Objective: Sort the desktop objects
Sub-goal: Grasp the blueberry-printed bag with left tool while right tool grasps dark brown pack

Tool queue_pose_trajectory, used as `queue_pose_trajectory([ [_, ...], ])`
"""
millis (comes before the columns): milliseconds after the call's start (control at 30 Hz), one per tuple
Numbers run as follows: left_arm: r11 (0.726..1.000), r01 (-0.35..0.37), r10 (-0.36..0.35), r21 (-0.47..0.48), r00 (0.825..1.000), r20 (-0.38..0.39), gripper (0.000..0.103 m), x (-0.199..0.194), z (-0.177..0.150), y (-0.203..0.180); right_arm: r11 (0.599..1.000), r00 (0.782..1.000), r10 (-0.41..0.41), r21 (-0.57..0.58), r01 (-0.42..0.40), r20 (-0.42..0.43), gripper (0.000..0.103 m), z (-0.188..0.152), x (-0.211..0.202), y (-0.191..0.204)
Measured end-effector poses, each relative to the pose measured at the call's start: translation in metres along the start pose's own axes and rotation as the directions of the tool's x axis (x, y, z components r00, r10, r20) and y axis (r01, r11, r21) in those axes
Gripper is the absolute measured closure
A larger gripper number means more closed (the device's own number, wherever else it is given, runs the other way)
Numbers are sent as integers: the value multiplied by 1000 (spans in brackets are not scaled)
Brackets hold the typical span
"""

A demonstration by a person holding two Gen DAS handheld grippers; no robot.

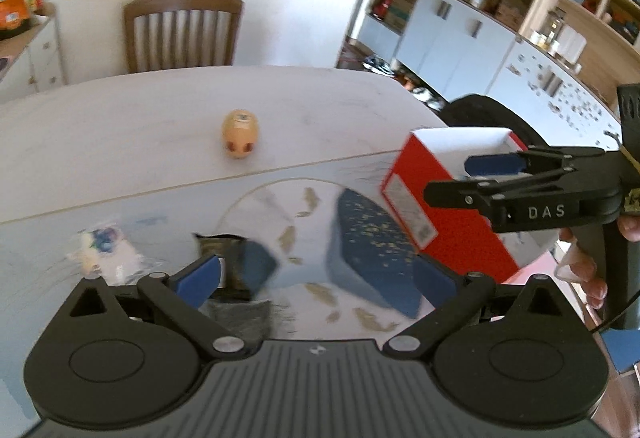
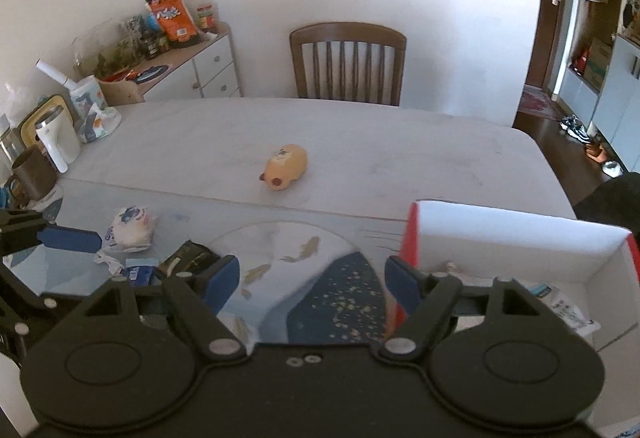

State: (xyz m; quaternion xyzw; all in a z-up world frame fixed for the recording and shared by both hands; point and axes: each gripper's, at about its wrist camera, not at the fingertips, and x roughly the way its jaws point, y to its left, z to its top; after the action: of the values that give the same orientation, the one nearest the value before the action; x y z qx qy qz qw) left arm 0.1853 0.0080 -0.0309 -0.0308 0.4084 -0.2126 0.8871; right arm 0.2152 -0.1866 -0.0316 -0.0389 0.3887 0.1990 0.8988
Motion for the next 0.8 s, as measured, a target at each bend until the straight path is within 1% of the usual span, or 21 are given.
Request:
queue_pose_trajectory([
  [67, 999, -32, 32, 0, 999, 25, 0, -5, -4, 7, 1000, 1000, 5, -8, -5, -4, 24, 1, 5, 7],
  [133, 999, -49, 49, -7, 998, 36, 0, -8, -9, 15, 1000, 1000, 9, -9, -9, -8, 24, 1, 10, 14],
  [267, 997, -64, 65, -38, 997, 31, 0, -10, -17, 31, 1000, 1000, 23, -19, -23, -21, 24, 2, 20, 26],
  [500, 993, -95, 95, -72, 995, 1, 0, -6, -31, 55, 999, 998, 36, -37, -38, -44, 24, 2, 35, 44],
  [800, 979, -159, 159, -125, 987, -9, 0, 0, -28, 91, 996, 995, 57, -61, -61, -77, 24, 4, 59, 72],
])
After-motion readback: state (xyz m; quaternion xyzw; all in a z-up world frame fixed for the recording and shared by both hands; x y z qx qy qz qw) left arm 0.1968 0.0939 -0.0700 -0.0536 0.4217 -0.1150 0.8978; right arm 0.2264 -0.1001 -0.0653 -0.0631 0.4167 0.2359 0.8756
